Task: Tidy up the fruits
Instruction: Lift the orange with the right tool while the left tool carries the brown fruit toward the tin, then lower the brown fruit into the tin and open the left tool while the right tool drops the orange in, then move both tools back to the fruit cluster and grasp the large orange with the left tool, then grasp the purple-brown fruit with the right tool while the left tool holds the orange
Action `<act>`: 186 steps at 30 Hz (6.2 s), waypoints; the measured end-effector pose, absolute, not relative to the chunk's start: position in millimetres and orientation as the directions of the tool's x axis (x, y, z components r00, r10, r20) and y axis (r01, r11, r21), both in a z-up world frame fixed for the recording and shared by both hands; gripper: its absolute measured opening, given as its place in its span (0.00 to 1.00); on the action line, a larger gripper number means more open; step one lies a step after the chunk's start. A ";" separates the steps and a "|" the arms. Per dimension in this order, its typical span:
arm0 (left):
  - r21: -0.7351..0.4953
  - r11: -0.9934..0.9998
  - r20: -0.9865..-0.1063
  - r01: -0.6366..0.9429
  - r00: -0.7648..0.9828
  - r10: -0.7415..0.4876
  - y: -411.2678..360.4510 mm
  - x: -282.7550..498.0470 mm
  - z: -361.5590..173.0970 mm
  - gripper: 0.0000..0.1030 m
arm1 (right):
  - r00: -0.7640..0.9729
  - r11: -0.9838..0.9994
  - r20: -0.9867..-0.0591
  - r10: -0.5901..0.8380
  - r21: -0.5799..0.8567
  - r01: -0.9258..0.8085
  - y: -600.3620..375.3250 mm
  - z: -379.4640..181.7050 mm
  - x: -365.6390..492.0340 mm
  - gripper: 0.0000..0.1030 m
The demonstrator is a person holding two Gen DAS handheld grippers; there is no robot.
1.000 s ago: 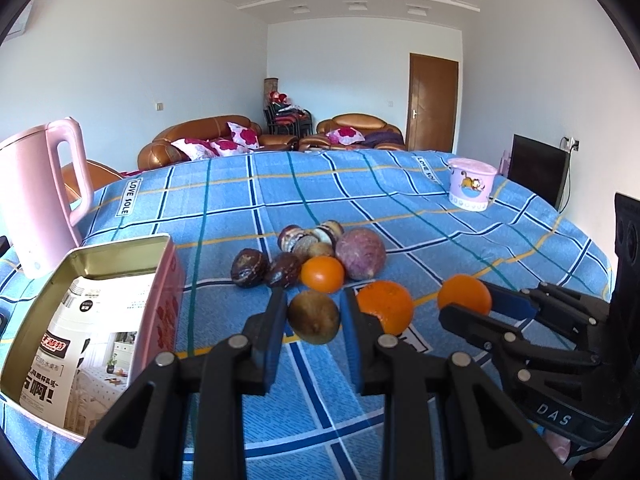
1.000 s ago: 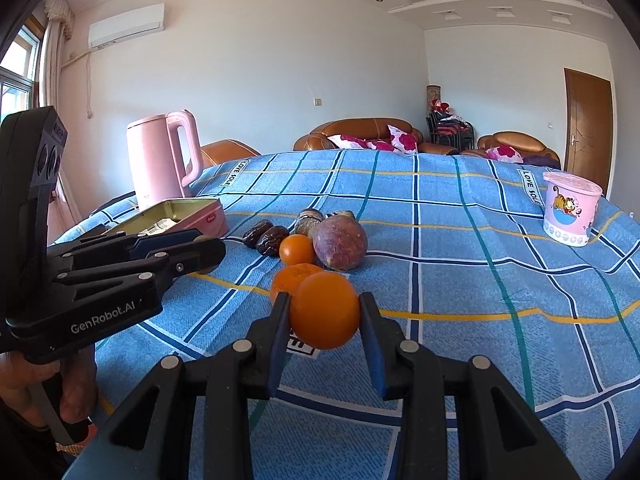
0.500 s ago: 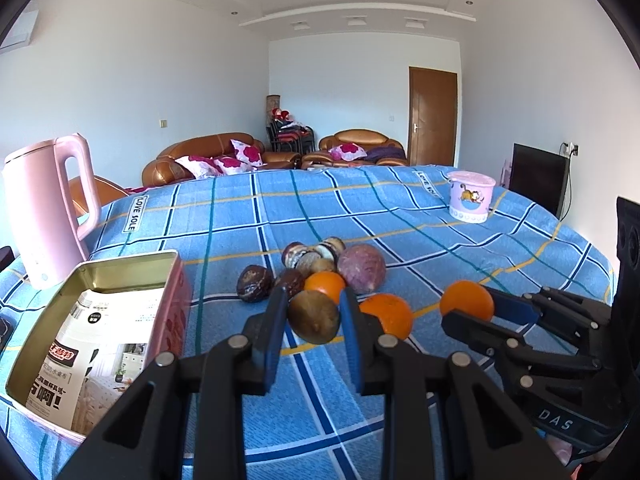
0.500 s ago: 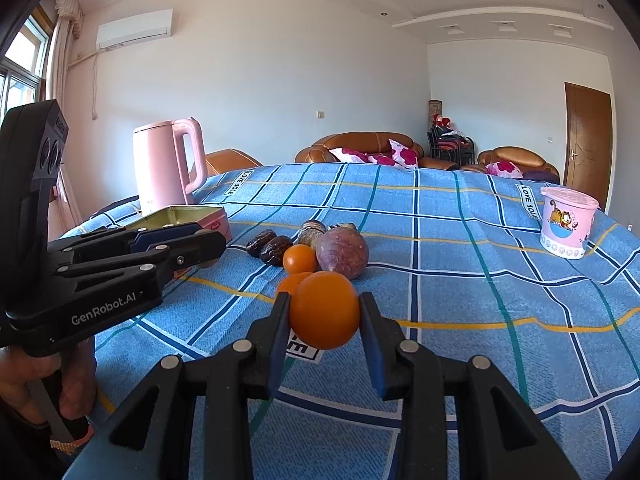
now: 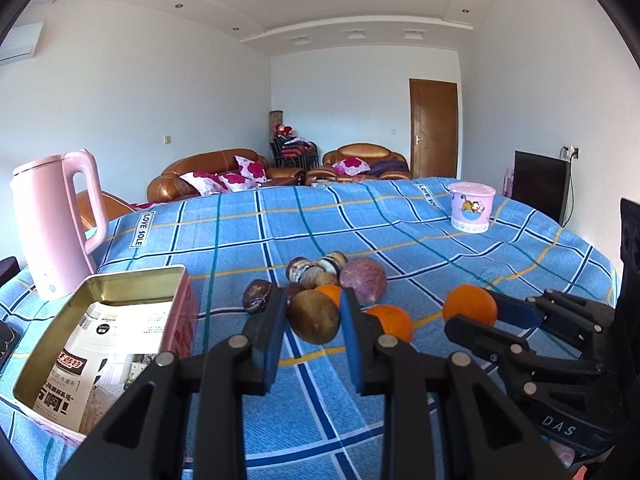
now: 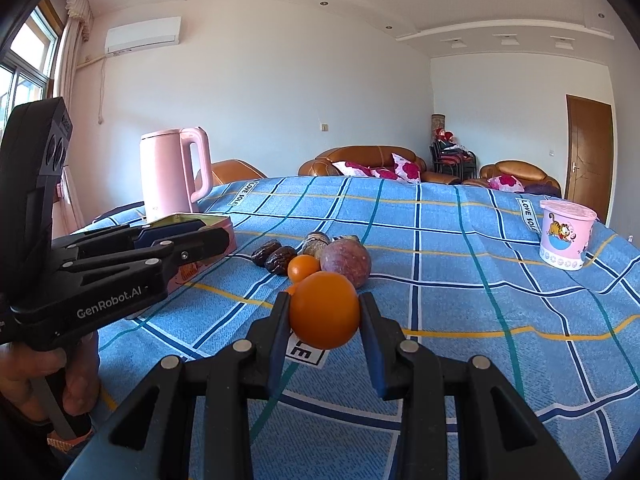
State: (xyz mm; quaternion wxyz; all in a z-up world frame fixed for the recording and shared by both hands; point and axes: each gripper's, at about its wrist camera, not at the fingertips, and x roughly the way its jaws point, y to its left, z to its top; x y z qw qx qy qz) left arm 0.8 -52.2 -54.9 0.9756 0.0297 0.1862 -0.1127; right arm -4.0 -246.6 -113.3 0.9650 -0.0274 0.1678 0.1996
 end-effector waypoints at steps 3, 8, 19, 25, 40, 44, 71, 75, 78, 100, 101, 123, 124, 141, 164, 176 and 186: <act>0.016 0.973 -0.362 0.229 0.909 -0.208 -51.8 -1.4 -54.2 0.28 | 0.867 0.919 -0.329 0.375 0.008 -0.394 -246.3 -113.2 -5.3 0.35; 0.011 0.973 -0.355 0.230 0.911 -0.211 -51.8 -2.5 -51.2 0.28 | 0.874 0.922 -0.322 0.364 -0.004 -0.386 -245.0 -111.6 -7.1 0.35; 0.022 0.975 -0.330 0.222 0.922 -0.203 -45.7 -12.9 -38.1 0.28 | 0.882 0.926 -0.318 0.347 -0.030 -0.375 -240.8 -103.4 -10.0 0.35; 0.008 0.983 -0.328 0.185 0.929 -0.172 -27.4 -12.8 -26.6 0.28 | 0.869 0.913 -0.318 0.379 -0.024 -0.407 -232.3 -85.0 -9.1 0.35; 0.001 0.999 -0.375 0.045 0.926 -0.041 38.6 3.9 -7.2 0.27 | 0.807 0.842 -0.306 0.506 -0.031 -0.539 -172.4 -24.3 10.3 0.35; -0.003 1.000 -0.396 0.006 0.918 -0.006 57.6 11.5 -7.9 0.27 | 0.782 0.819 -0.320 0.535 -0.031 -0.573 -151.1 -21.3 19.0 0.35; 0.039 0.993 -0.537 -0.110 0.836 0.114 124.8 55.1 -41.0 0.27 | 0.661 0.731 -0.457 0.596 -0.031 -0.681 -50.6 -59.3 70.9 0.35; 0.041 0.993 -0.545 -0.115 0.830 0.118 127.6 58.2 -44.1 0.27 | 0.650 0.726 -0.473 0.595 -0.031 -0.687 -43.5 -65.2 73.4 0.35; 0.044 0.992 -0.553 -0.116 0.825 0.121 128.7 60.4 -46.8 0.27 | 0.643 0.722 -0.484 0.594 -0.032 -0.692 -40.3 -68.7 74.0 0.35; 0.057 0.992 -0.603 -0.114 0.788 0.125 133.7 71.5 -64.1 0.28 | 0.613 0.715 -0.540 0.577 -0.029 -0.699 -25.0 -86.4 83.2 0.35; 0.059 0.992 -0.606 -0.113 0.785 0.126 133.5 72.2 -65.1 0.28 | 0.612 0.715 -0.542 0.576 -0.028 -0.698 -24.6 -87.1 83.4 0.35; -0.050 0.995 -0.507 -0.083 0.861 0.046 94.6 41.4 -35.9 0.77 | 0.690 0.806 -0.533 0.490 -0.025 -0.591 -93.3 -83.5 71.5 0.64; -0.056 0.996 -0.504 -0.063 0.863 0.026 85.7 40.9 -34.5 0.77 | 0.703 0.821 -0.531 0.474 -0.023 -0.570 -105.9 -82.5 70.4 0.64; -0.054 0.970 -0.592 0.237 0.775 -0.222 -74.0 63.9 -52.4 0.83 | 0.836 0.980 -0.514 0.193 0.056 -0.192 -270.9 -81.9 78.2 0.67; -0.172 0.914 -0.725 0.366 0.581 -0.369 -104.3 87.2 -87.1 0.47 | 0.845 0.980 -0.498 0.194 0.128 -0.150 -289.4 -83.2 87.4 0.71; -0.075 0.988 -0.624 0.133 0.767 -0.150 -36.4 103.3 -65.4 0.47 | 0.789 0.966 -0.558 0.259 0.130 -0.225 -243.6 -87.1 125.7 0.71; -0.099 0.991 -0.611 0.087 0.781 -0.130 -22.9 116.6 -66.8 0.47 | 0.746 0.963 -0.610 0.267 0.132 -0.237 -216.3 -98.7 149.4 0.71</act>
